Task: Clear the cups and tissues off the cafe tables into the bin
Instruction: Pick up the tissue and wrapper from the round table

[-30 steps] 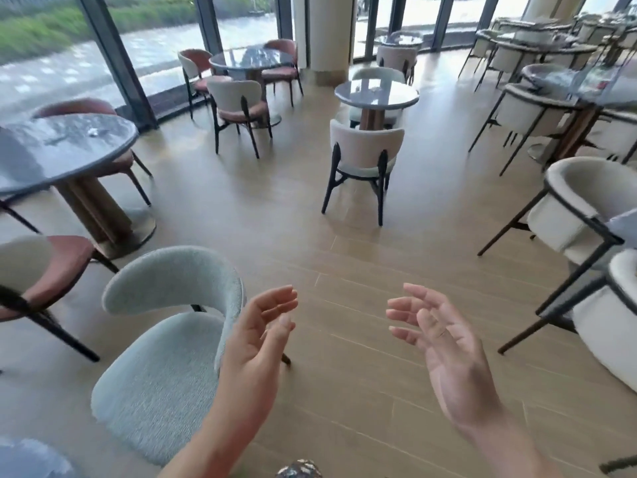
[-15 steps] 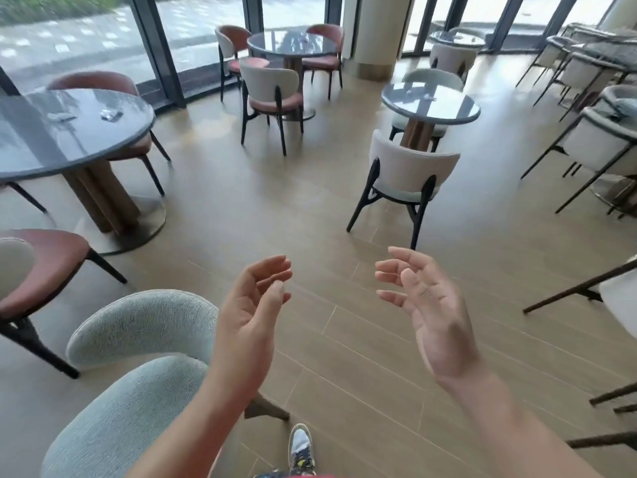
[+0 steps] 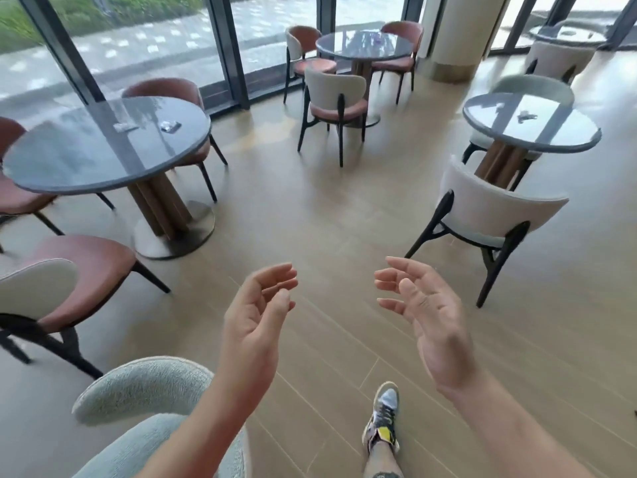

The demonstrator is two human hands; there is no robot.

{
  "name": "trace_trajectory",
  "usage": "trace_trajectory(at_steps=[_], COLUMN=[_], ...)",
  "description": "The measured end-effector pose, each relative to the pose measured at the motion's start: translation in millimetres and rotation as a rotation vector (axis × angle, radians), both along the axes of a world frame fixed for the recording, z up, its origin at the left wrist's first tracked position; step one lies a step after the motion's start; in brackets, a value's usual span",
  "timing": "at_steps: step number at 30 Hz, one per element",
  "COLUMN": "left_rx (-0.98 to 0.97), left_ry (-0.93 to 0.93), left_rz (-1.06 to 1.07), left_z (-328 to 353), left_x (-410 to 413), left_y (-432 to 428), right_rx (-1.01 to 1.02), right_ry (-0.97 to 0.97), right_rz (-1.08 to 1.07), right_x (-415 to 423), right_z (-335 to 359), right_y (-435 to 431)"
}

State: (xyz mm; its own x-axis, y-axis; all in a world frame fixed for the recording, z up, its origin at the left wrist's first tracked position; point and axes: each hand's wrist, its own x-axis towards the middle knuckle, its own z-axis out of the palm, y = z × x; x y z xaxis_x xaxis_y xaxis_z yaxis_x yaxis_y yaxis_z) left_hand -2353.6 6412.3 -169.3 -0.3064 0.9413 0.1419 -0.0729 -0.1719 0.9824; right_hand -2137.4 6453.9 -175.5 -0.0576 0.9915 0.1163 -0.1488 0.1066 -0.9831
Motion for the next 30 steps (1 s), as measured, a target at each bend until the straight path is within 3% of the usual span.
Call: trace_trajectory(at_steps=[12, 18, 30], left_rx=[-0.015, -0.030, -0.030], left_ry=[0.047, 0.029, -0.034], left_rz=[0.281, 0.391, 0.519], left_z=[6.7, 5.5, -28.2], left_x=[12.8, 1.8, -128.5], left_y=[245.9, 324.9, 501.1], right_rx=[-0.023, -0.047, -0.046], right_ry=[0.047, 0.054, 0.005], right_rz=[0.334, 0.470, 0.561], right_x=[-10.7, -42.5, -183.8], right_z=[1.8, -1.9, -22.4], right_y=[315.8, 414.6, 606.0])
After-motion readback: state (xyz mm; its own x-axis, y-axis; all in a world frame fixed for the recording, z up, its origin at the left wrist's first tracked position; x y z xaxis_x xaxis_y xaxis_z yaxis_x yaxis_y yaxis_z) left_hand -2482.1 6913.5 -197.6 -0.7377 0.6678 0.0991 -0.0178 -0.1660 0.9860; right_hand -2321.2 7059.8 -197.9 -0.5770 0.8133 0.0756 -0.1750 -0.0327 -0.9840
